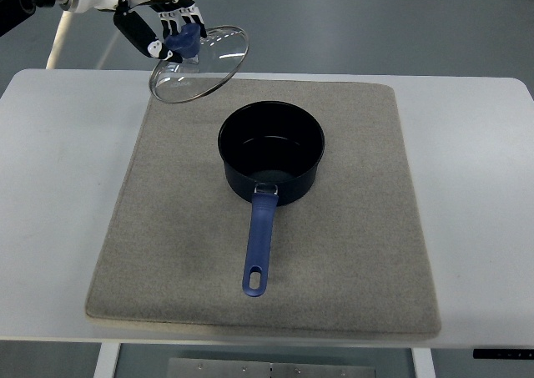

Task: Open pot lid and place left with left hand
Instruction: 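Lower the lid onto the mat beside the saucepan, nearer the left arm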

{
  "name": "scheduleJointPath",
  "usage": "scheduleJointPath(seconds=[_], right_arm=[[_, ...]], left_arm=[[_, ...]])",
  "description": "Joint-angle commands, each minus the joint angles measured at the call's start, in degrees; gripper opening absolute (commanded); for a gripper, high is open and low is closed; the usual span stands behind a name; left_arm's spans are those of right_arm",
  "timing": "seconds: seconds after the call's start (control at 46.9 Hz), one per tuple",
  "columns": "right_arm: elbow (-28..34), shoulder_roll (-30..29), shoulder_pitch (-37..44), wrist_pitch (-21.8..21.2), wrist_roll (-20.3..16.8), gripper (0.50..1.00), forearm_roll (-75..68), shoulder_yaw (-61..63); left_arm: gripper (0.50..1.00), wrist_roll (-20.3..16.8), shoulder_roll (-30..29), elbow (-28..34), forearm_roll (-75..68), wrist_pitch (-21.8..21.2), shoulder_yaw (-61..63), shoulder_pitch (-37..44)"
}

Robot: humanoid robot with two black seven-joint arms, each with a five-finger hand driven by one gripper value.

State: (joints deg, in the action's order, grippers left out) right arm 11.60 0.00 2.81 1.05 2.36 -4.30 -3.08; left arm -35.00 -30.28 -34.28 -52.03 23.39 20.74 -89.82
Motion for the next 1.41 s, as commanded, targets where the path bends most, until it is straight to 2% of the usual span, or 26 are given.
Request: scheduleJointPath(seconds=[0.0, 0.469, 0.725, 1.088, 1.387], right_arm=[[0.00, 0.00, 0.00, 0.00, 0.01, 0.915, 0.08, 0.00], [0.00, 0.00, 0.00, 0.00, 0.01, 0.915, 0.00, 0.00], [0.00, 0.00, 0.00, 0.00, -0.07, 0.915, 0.08, 0.00], [0.00, 0.00, 0.00, 0.00, -0.07, 0.915, 0.00, 0.00], [0.00, 0.00, 0.00, 0.00, 0.01, 0.915, 0.00, 0.00]], left_arm=[[0.500, 0.00, -1.71, 0.00, -0.70, -0.01, 0.18, 0.17], [0.500, 0.00, -3.82, -0.44, -10.37, -0.89, 0.71, 2.54], [0.500, 0.00, -2.94, 0.09, -14.15, -3.61, 0.62, 6.05], [0.500, 0.00, 1.19, 0.18, -16.70, -3.87, 1.24, 7.99], [0.500, 0.00, 2.68, 0.44, -16.70, -5.90, 2.82, 8.25]])
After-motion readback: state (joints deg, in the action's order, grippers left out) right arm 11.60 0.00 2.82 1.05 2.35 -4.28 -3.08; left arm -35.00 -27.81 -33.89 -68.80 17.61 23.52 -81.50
